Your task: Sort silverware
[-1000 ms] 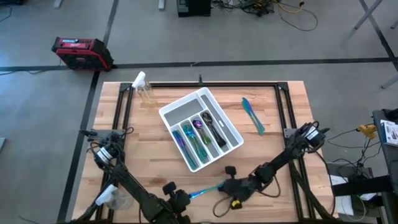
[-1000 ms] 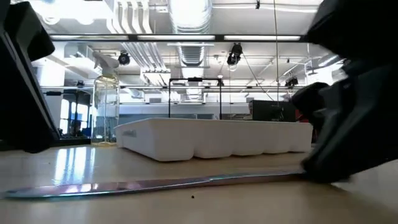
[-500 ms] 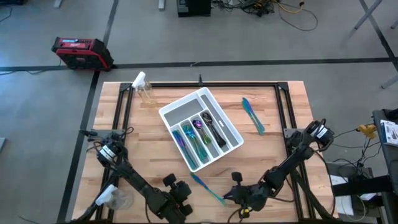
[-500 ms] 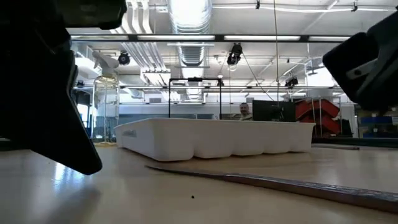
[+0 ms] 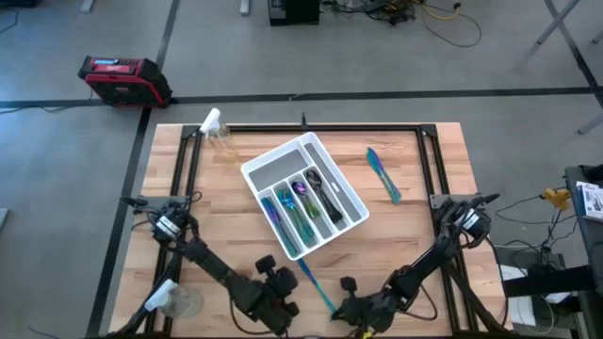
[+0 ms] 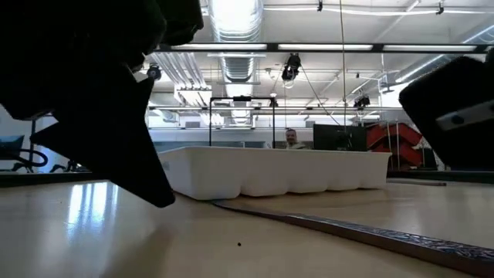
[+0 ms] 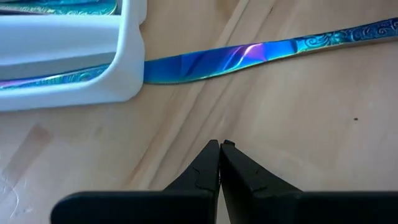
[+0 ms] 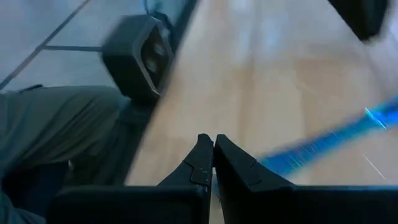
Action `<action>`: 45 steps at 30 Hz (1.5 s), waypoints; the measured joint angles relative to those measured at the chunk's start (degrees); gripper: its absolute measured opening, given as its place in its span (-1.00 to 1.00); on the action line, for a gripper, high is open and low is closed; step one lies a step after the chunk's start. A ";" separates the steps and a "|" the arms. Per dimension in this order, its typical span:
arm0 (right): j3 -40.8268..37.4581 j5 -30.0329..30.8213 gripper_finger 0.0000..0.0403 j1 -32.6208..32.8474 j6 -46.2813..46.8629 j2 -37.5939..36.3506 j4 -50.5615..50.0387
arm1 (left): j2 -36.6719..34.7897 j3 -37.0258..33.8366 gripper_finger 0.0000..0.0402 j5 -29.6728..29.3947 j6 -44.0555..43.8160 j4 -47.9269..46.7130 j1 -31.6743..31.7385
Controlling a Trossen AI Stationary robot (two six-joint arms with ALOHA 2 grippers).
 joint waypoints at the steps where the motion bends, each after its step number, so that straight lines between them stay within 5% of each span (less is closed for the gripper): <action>1: 1.09 -0.39 -1.00 -0.02 -0.32 0.82 -0.75 | 0.00 0.00 -1.00 0.00 0.75 0.58 0.32; 15: 4.48 -1.76 -1.00 3.38 7.97 -2.10 -22.50 | 0.00 0.00 -1.00 -0.02 10.76 6.52 5.02; 24: 3.72 5.76 -1.00 6.26 10.28 -5.57 -24.80 | -0.61 0.00 -1.00 2.01 12.36 6.51 4.22; 35: 1.10 11.25 -1.00 7.37 18.53 -10.93 -33.08 | -3.10 0.04 -1.00 5.65 0.68 1.46 -3.32; 45: -4.05 12.86 -1.00 7.95 24.56 -13.23 -32.46 | -2.99 -4.52 -1.00 4.46 -3.45 0.98 -3.40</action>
